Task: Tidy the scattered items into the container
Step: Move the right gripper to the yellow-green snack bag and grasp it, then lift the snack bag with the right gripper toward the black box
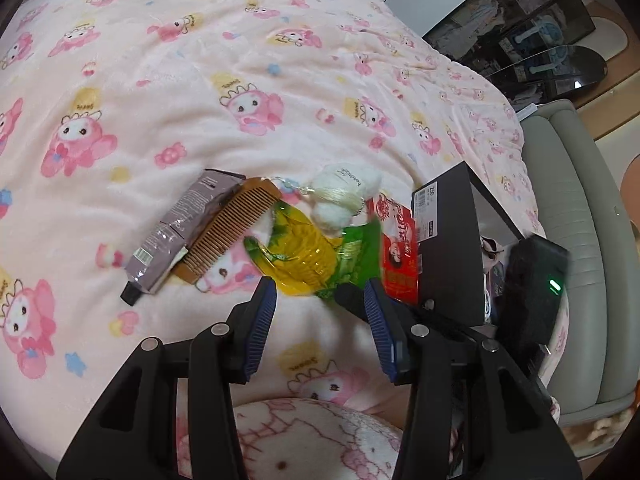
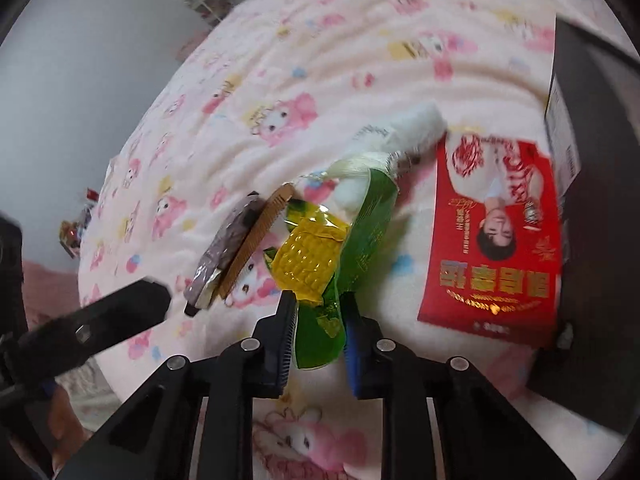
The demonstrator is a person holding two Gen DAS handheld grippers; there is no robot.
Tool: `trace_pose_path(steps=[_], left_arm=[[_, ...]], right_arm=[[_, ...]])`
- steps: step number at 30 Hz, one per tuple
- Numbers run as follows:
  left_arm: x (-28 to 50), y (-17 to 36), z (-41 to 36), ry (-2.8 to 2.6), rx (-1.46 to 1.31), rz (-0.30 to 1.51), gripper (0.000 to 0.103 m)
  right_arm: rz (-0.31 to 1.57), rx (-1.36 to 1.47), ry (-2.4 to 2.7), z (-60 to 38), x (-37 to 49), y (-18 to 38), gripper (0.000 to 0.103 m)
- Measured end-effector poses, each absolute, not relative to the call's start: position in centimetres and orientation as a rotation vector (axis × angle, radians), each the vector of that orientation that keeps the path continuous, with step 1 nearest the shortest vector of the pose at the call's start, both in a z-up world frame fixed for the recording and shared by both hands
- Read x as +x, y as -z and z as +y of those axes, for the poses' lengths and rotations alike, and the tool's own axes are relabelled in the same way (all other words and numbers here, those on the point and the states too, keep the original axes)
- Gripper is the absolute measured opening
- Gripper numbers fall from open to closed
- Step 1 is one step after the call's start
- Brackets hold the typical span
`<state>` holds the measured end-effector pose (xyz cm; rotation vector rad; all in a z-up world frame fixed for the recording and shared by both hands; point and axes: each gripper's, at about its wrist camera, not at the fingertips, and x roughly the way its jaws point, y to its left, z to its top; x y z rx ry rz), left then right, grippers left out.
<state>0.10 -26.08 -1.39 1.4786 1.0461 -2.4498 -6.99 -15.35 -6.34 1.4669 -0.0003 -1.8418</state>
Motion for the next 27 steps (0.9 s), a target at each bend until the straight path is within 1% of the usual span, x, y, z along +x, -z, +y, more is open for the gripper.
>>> trace_pose_path(steps=[2,4,10,13,15,16,17,20,23,24,25,27], left_arm=[[0.3,1.2,-25.5,2.447,1.478,1.059,0.046],[0.6,0.7,-24.3,2.462,1.484,1.049,0.046],[-0.2,0.2,-17.5,2.568,1.616,0.982,0.046],[-1.2,0.7,-13.1,2.63,1.716,0.965,0.046],[-2.0,1.4,-10.2,2.676,1.781,0.964,0.047],[-2.3,1.9,-9.1,2.687,1.805,0.948,0.047],[-2.6,2.2,-8.3,2.687,1.821,0.932,0.047],[-3.1,4.1,-6.7,2.63,1.937,0.921,0.047],[-3.0,4.7,-6.2,2.604,1.987,0.902,0.048],[-2.9,4.6,-6.0,2.611,1.989,0.897,0.05],[-2.8,4.6,-5.8,2.618,2.005,0.91,0.053],[-2.8,5.3,-5.3,2.613,2.07,0.961,0.053]], right_arm=[[0.004,1.427,1.865,-14.1,-5.8,5.2,0.018],[-0.03,1.397,1.876,-11.7,-5.0,3.8,0.018],[-0.17,1.382,1.942,-0.4,-1.6,0.7,0.019],[-0.172,1.402,1.969,3.7,-1.0,0.7,0.019],[-0.199,1.446,1.996,6.1,-1.1,1.6,0.02],[-0.174,1.48,2.037,6.9,-1.2,2.2,0.02],[-0.205,1.475,2.06,8.1,-1.3,2.7,0.02],[-0.336,1.506,2.021,10.1,-1.5,3.6,0.023],[-0.322,1.492,2.053,10.8,-1.5,3.1,0.025],[-0.324,1.471,2.063,11.0,-1.4,2.7,0.025],[-0.327,1.453,2.085,11.3,-1.5,2.3,0.025],[-0.34,1.439,2.131,12.0,-1.8,1.9,0.025]])
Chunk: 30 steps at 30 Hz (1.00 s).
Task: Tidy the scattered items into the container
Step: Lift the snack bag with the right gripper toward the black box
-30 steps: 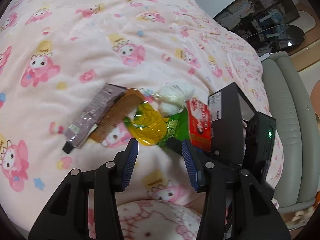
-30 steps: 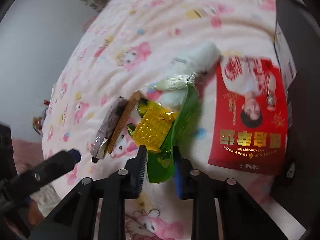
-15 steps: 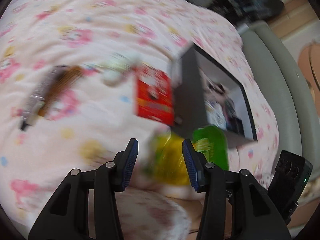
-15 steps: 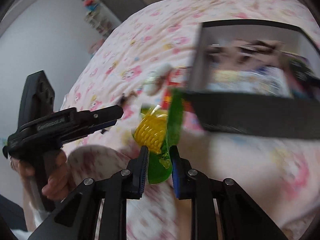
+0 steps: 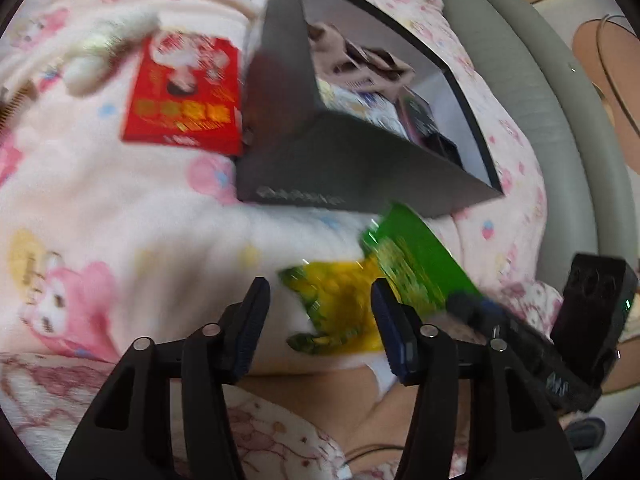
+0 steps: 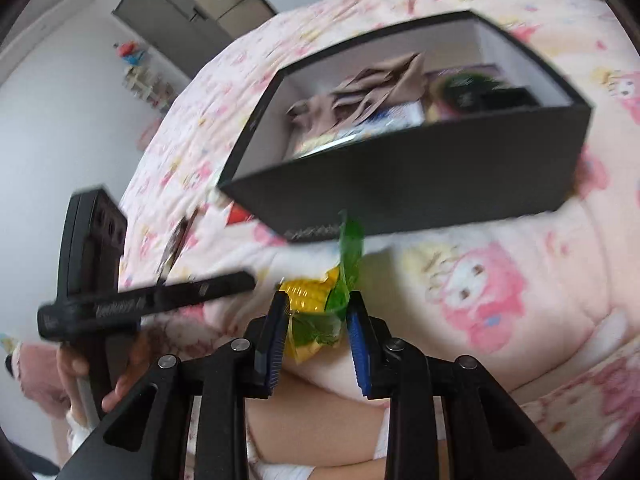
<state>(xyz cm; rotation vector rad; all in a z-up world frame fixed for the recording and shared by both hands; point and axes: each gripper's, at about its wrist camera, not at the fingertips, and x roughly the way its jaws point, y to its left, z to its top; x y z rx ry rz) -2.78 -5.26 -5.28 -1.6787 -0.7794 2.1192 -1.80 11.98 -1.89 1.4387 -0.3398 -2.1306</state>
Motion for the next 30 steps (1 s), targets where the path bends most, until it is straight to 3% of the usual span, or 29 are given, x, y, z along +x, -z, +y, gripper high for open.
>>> trace_pose_path(steps=[4,9,14,18,26,30], left_arm=[[-2.9,5.9,-4.1,-2.082,-1.698,-0.755,0.054],[-3.1,6.3,-3.1,-2.067,-1.714,-0.719,0.054],[-3.4,6.5,-2.9,-2.052,-1.719,-0.71,0.055],[-3.5,6.4,-3.0,-2.074,-1.713,-0.712,0.055],[-3.2,7.0,-3.6,-1.97,-1.72,-0.783,0.059],[-3.0,7.5,-2.8,-1.952,-1.778,-0.754,0.06]], right_arm=[[-0.408,1.403,2.195,13.7,-1.8,1.2,0.025],[-0.256,1.361,2.299,14.5,-1.7,0.0,0.025],[-0.294,1.426,2.176,14.0,-2.1,2.4,0.025],[-0.165,1.519,2.269,14.2,-2.4,3.2,0.025],[-0.233,1.531,2.158,14.2,-2.3,4.2,0.025],[-0.102,1.562,2.17,13.7,-2.1,4.3,0.026]])
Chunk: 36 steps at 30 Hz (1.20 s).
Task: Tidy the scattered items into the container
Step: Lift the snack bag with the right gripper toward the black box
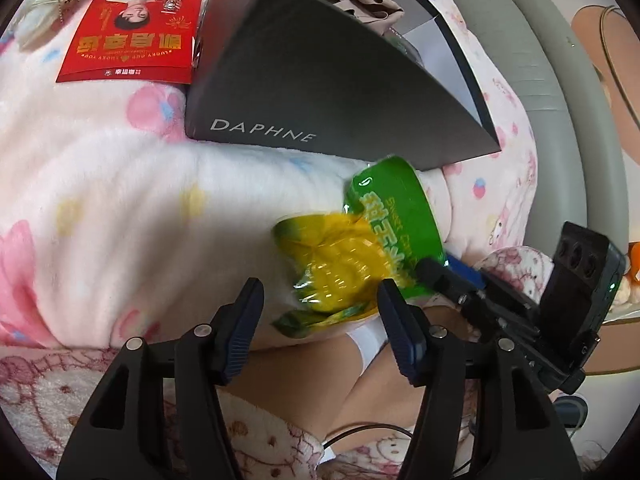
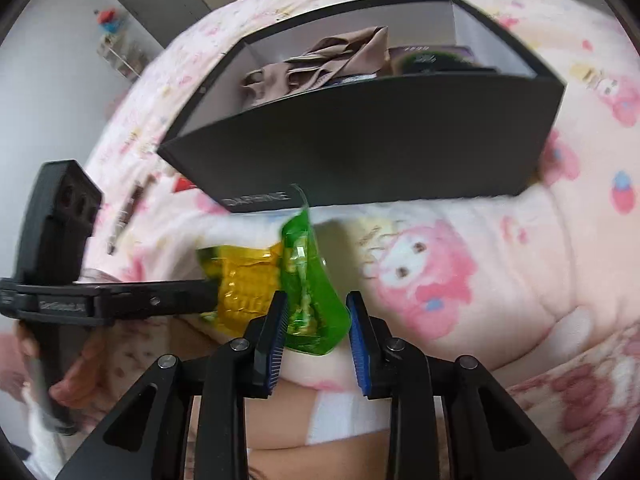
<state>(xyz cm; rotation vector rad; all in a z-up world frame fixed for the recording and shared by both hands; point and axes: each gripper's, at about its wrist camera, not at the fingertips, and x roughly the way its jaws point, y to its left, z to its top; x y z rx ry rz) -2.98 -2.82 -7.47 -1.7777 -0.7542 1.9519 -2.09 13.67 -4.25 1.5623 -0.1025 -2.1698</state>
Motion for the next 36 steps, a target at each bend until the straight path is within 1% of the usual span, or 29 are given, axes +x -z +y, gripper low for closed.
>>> trace_pose_path(steps=[2,4,5,6,7,9,12,13,14,16,17,19,22,25,28,31,34,36], left_arm=[[-2.9,7.2,-2.6,-1.969,-1.777,-0.735,0.062],[-3.3,7.5,-2.6,-1.959,-1.789,-0.753,0.064],[-3.5,7.7,-2.6,-1.949,-1.794,-0.77,0.064],[-3.7,7.8,-2.5,-1.939,-1.796,-0.784,0.065],[-3.8,8.0,-2.5,-1.922,-1.797,-0.801,0.065],[-3.9,8.2,-2.3,-1.906,-1.795,-0.811,0.066],[-4.1,8.4,-1.7,-1.883,-1.787,-0.827,0.07],[-4.1,8.6,-1.4,-1.88,-1.804,-0.814,0.071],[-4.1,8.6,-1.3,-1.889,-1.812,-0.8,0.069],[-4.0,8.5,-1.3,-1.934,-1.804,-0.79,0.061],[-3.9,8.2,-1.5,-1.955,-1.791,-0.78,0.061],[-3.6,7.5,-1.7,-1.972,-1.742,-0.775,0.058],[-3.0,5.6,-1.6,-2.001,-1.651,-0.756,0.058],[-2.7,2.7,-1.4,-2.024,-1.539,-0.75,0.057],[-3.8,-0.9,-0.7,-2.041,-1.441,-0.741,0.057],[-7.6,-4.0,-0.3,-2.104,-1.372,-0.738,0.057],[-12.4,-5.1,0.1,-2.172,-1.363,-0.704,0.057],[-15.4,-4.6,0.7,-2.198,-1.401,-0.661,0.057]], right_arm=[[-0.146,1.556,2.202,14.4,-2.4,4.0,0.026],[-0.191,1.563,2.195,14.8,-2.6,4.3,0.026],[-0.189,1.569,2.182,14.6,-2.6,4.5,0.027],[-0.172,1.571,2.172,14.2,-2.5,4.6,0.033],[-0.159,1.567,2.172,14.0,-2.5,4.6,0.036],[-0.127,1.551,2.172,13.6,-2.4,4.5,0.036],[-0.131,1.531,2.141,13.1,-2.3,4.5,0.036],[-0.132,1.531,2.104,12.7,-2.3,4.6,0.026],[-0.106,1.539,2.075,12.0,-2.2,4.9,0.024],[-0.045,1.547,2.09,11.3,-2.1,5.2,0.024],[-0.049,1.539,2.094,11.3,-2.0,5.1,0.024],[-0.108,1.509,2.091,11.9,-2.1,4.7,0.02],[-0.224,1.428,2.076,13.2,-1.7,3.0,0.02],[-0.242,1.348,2.111,14.2,-1.1,0.5,0.02],[-0.273,1.247,2.147,15.8,-1.9,-3.4,0.02],[-0.203,1.132,2.208,15.8,-5.0,-7.3,0.02],[-0.17,1.121,2.231,14.7,-9.8,-8.4,0.02],[-0.155,1.179,2.233,14.0,-13.4,-7.9,0.02]])
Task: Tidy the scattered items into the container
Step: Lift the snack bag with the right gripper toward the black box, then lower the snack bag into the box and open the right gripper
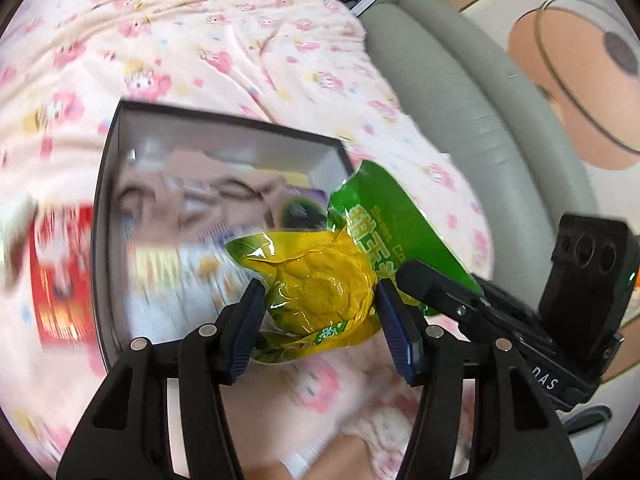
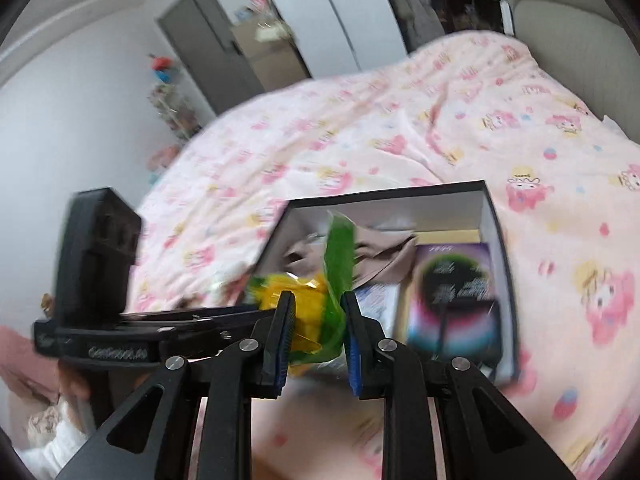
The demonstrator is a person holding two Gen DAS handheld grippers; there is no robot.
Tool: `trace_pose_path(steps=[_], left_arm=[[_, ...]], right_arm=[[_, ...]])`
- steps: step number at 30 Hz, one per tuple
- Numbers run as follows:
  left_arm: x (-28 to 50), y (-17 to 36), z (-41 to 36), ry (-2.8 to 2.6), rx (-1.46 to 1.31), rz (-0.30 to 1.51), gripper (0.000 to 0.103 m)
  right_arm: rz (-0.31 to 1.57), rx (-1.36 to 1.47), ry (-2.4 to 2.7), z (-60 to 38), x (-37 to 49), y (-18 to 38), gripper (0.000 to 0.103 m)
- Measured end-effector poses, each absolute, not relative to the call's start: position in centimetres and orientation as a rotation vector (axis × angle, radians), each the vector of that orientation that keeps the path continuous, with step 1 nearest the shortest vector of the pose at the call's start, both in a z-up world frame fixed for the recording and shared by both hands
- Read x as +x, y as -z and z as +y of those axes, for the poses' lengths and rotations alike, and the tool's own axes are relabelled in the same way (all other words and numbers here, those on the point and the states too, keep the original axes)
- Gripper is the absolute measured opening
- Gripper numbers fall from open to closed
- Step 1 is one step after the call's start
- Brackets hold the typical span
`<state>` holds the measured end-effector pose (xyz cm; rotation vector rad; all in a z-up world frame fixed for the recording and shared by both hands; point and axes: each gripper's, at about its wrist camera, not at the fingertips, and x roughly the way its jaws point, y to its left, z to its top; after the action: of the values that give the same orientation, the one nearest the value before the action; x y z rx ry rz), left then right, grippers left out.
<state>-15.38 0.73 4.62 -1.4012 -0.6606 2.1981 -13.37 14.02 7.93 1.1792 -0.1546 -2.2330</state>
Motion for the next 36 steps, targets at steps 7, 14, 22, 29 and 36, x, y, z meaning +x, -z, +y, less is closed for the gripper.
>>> trace_pose_path(steps=[7,14,22,29,36], left_arm=[[-21.5,1.3,2.3,-2.243,-1.67,-0.475,0.058],[-21.0,1.4,0.4,-2.384,-1.651,-0.423,0.061],[-19.5,1.0,-1.5,-2.356,-1.56,-0.527,0.06],[-19.3,1.3,0.2,-2.431,-1.581,-0.431,0.059],[-19.1,0.9,-0.5,-2.443,-1.546,-0.492,0.057]], right_arm=[[-0.263,1.4,2.149,13.4,-19.5,0.1,0.02],[-0.268,1.417,2.167,13.3,-19.8,0.7,0.02],[-0.445,1.233,2.289,15.9,-19.3,-1.7,0.02],[-0.275,1.309,2.512,16.4,-19.3,-1.7,0.02],[-0.277,1.476,2.229,12.6,-20.7,1.2,0.02]])
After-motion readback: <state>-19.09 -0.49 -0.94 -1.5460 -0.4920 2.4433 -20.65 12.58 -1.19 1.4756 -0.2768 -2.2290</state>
